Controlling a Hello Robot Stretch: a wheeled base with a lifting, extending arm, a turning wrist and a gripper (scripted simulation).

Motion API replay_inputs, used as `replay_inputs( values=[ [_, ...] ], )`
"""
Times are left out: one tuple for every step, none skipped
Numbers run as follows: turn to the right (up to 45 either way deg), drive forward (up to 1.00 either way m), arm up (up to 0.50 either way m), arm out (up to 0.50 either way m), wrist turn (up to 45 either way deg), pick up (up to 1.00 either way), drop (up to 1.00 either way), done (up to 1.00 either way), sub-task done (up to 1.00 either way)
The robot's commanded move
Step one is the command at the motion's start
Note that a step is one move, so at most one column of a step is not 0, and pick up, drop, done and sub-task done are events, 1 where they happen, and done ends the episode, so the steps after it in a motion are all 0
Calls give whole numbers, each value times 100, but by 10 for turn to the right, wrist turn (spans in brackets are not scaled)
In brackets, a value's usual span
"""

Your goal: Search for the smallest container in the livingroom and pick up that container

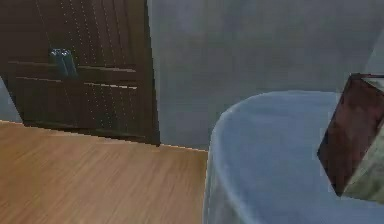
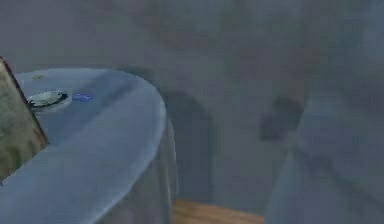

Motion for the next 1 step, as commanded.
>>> replay_inputs(
  values=[
    [-300, 0, 0, 0, 0, 0, 0, 0, 0]
  ],
)
